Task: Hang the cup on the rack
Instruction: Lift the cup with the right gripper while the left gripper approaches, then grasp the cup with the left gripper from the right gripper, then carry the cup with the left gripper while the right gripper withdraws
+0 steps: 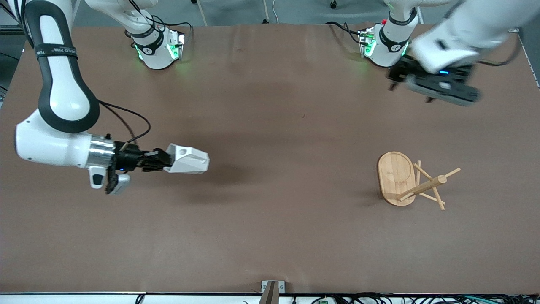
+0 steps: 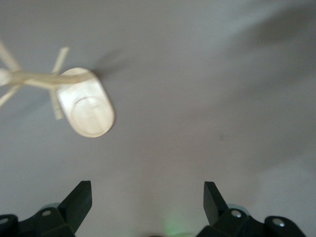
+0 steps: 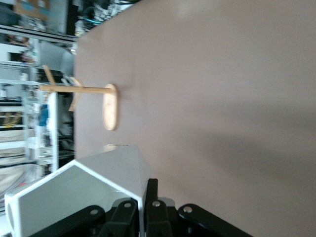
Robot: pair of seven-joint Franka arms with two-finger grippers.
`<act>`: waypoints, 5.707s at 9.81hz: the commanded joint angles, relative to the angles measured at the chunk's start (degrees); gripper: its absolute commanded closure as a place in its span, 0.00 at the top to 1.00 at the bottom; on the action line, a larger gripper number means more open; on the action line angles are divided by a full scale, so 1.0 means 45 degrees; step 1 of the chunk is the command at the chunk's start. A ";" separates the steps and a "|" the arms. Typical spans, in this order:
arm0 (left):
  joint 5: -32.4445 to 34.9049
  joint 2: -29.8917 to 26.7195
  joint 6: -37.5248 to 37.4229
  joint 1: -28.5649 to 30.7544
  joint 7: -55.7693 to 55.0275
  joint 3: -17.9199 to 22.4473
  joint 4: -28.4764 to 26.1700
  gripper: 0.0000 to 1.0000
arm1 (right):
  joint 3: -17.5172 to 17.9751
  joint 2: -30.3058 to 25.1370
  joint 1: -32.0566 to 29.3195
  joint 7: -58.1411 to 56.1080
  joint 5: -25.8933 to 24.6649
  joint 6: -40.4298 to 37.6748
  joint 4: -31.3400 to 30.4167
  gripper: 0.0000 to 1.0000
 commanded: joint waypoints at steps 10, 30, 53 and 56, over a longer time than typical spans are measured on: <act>-0.0210 0.2269 0.5185 -0.0632 0.1579 -0.4804 -0.0358 1.00 | -0.0037 -0.0030 0.3025 -0.0247 0.3700 -0.2063 -0.0246 0.00; -0.0171 0.1898 0.6748 -0.0458 0.4898 -0.4784 -0.2624 0.82 | 0.0001 -0.0401 0.4044 -0.0032 0.5523 -0.2766 -0.1203 0.02; -0.0484 0.1955 0.5127 0.7079 0.1989 -0.4667 -0.3931 0.02 | -0.0370 -0.2666 -0.3027 0.1133 -1.0498 -0.1241 0.1136 1.00; -0.0425 0.2618 0.5244 0.7274 0.2203 -0.4667 -0.4030 0.03 | -0.0233 -0.2900 -0.2443 0.3590 -1.1546 -0.2001 0.2056 1.00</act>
